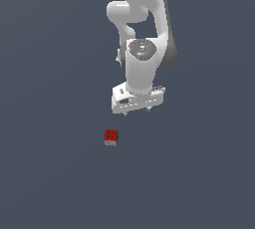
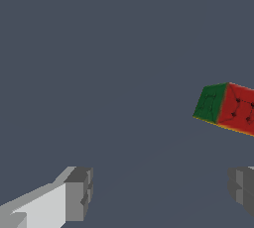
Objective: Pick up the object and move it to a goal position.
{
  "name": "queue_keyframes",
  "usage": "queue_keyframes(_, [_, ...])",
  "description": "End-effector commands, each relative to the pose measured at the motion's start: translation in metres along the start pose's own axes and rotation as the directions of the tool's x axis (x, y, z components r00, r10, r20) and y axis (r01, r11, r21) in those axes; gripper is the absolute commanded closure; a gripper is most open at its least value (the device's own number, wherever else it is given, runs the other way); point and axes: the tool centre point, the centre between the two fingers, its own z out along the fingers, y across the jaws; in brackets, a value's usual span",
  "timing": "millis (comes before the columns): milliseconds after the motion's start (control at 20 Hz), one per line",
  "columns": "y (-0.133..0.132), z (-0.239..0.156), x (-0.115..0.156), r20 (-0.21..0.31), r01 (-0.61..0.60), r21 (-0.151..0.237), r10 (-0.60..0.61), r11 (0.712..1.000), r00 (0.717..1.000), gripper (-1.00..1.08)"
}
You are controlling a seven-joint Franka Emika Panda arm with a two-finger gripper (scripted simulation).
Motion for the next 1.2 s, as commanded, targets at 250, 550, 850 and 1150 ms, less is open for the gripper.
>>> queue_keyframes(250, [0.016,0.009,0.007,0.001,0.171,-0.006,-0.171,0.985,0.985,-0.92])
queue_keyframes(550, [0.030,0.016,0.013,0.003,0.314,-0.009,-0.314,0.949,0.949,-0.92])
queue_keyframes(850, [0.045,0.024,0.018,0.005,0.450,-0.011,-0.450,0.893,0.893,-0.92])
queue_keyframes(1150, [0.060,0.032,0.022,0.006,0.575,-0.013,-0.575,0.818,0.818,-0.92])
